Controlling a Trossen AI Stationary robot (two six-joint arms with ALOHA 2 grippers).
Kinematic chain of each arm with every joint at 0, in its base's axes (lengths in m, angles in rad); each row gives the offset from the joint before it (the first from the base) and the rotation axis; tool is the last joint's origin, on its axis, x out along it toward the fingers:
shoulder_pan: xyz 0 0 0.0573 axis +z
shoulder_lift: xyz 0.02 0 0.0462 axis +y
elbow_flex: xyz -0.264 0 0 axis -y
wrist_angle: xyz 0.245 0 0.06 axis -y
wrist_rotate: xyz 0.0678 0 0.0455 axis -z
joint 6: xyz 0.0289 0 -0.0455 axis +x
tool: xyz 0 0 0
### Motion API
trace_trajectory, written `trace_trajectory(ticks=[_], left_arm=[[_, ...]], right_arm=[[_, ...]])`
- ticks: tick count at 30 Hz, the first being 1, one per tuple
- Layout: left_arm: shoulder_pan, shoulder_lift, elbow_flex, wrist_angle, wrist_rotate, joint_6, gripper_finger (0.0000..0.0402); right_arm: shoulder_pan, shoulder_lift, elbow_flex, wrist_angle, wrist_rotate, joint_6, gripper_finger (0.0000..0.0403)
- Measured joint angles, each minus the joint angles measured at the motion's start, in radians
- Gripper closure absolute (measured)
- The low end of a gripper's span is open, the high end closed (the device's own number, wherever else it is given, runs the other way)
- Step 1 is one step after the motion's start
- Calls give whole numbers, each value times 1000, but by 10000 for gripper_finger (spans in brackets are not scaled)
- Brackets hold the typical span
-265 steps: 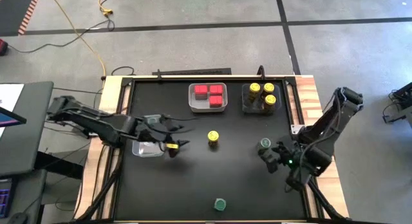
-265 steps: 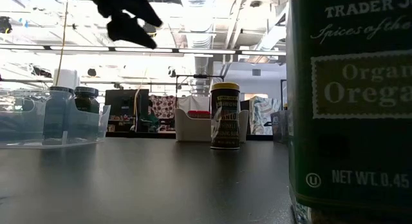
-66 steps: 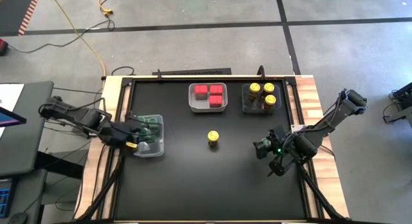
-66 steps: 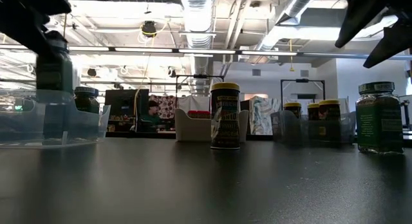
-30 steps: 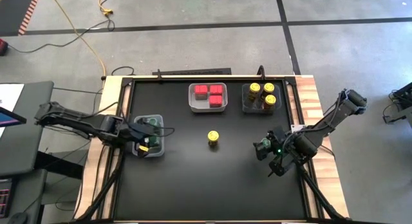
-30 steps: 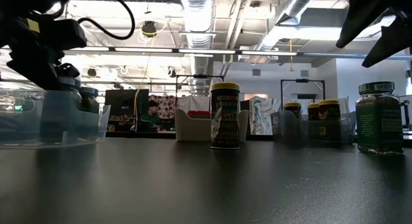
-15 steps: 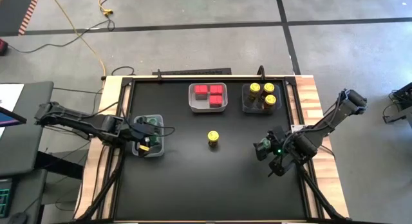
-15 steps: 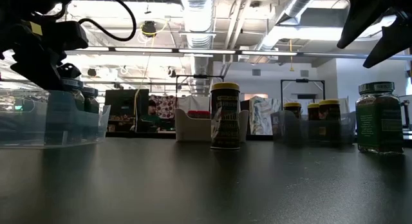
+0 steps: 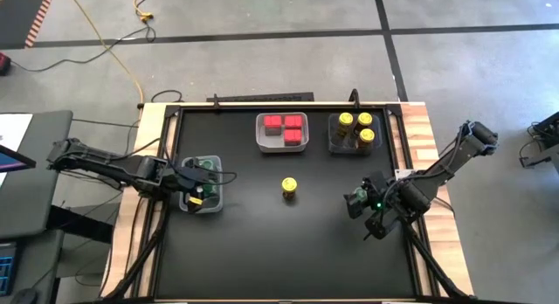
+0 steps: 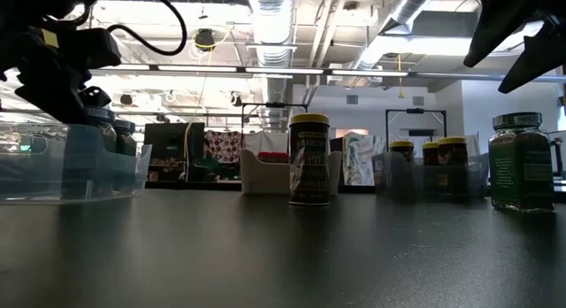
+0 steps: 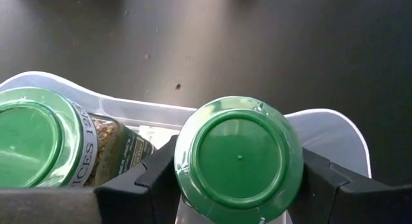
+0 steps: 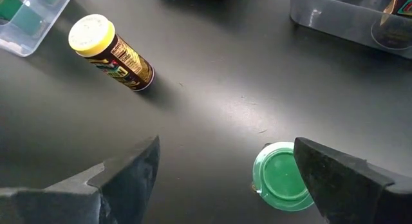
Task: Sort spices by type
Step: Put the left green seasoning bottle into the transparent bin
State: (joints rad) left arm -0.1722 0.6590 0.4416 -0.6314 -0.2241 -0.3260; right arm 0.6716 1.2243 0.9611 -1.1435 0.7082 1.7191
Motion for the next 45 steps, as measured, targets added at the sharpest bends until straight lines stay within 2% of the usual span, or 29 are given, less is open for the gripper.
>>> trace_trajectory(ticks=[10, 23, 45], left_arm=[[0, 0, 0, 7, 12, 8, 184], [0, -1, 0, 3, 12, 8, 137], [0, -1, 57, -9, 12, 30, 136]], right_arm=[[0, 0, 0, 0, 0, 0, 18], [0, 0, 0, 0, 0, -1, 18], [0, 0, 0, 0, 0, -2, 18]])
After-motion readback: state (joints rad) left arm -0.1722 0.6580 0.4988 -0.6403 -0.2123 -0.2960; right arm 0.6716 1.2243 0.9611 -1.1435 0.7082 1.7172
